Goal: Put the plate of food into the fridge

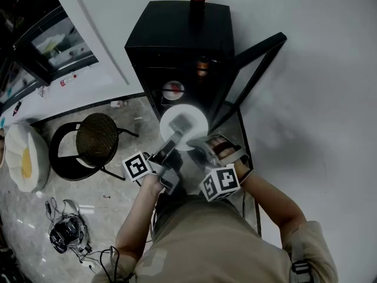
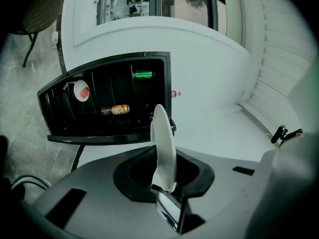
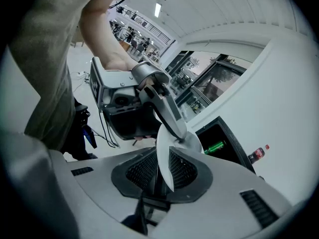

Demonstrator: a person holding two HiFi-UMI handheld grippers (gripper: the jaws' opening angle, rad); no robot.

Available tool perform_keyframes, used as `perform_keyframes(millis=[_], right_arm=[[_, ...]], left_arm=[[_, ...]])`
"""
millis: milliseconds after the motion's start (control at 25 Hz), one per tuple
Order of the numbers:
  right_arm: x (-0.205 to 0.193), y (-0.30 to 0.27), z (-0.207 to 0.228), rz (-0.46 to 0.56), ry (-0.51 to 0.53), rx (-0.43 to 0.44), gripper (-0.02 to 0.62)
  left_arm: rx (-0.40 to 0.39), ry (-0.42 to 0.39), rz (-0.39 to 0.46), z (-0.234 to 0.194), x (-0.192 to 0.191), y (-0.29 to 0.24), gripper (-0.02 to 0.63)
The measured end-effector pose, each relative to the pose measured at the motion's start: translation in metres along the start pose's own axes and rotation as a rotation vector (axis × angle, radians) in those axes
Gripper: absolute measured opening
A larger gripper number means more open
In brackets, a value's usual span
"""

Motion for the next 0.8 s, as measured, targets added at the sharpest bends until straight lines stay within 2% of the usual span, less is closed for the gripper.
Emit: perform_keyframes(millis=[800], right_arm=[[-0.016,0.03,-0.062,0.025,-0.03,0.076,0.066]], left_arm=[[0.07,-0.001,-0.003,-0.023,-0.061,0.025,0.066]])
Point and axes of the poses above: the fingertips, and each gripper's own axes: y backward along the fingers, z to its right, x out of its top, the point moved 1 cm from there along y, backward along the fingers, and after that the axes turned 1 degree about y, right-handed, at the moved point
